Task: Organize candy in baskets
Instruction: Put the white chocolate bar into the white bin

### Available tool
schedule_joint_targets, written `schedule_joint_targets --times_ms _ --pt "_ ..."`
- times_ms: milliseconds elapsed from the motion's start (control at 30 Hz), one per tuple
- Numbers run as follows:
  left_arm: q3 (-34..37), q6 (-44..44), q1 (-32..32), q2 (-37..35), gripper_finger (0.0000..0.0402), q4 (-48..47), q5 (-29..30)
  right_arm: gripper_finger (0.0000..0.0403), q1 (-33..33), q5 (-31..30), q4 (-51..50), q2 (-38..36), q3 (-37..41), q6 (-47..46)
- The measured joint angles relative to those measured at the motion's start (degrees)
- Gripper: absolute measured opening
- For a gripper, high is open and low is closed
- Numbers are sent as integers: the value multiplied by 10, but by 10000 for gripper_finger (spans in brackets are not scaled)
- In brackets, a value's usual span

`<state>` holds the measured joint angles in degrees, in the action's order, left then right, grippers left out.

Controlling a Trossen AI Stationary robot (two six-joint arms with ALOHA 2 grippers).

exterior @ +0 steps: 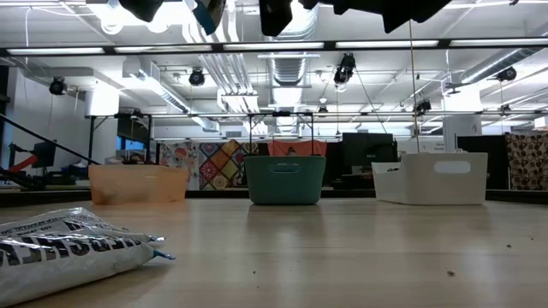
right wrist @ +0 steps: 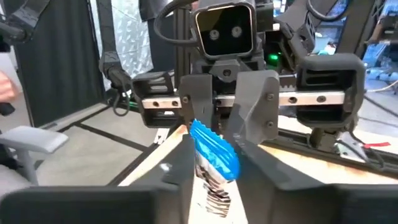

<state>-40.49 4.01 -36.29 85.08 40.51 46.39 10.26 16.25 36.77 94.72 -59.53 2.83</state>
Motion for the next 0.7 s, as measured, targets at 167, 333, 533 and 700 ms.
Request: schedule_joint_targets --times_ms 167,333,533,700 --pt "0 -9 0 0 15 0 8 20 1 0 1 0 0 27" --pt "0 -22 0 0 50 0 22 13 -4 0 -2 0 -1 19" --pt "0 -35 1 0 120 -18 32 11 -15 -37 -120 -39 -1 19" --pt "0 -61 0 0 152 -57 30 11 -37 -213 -372 -104 -17 27"
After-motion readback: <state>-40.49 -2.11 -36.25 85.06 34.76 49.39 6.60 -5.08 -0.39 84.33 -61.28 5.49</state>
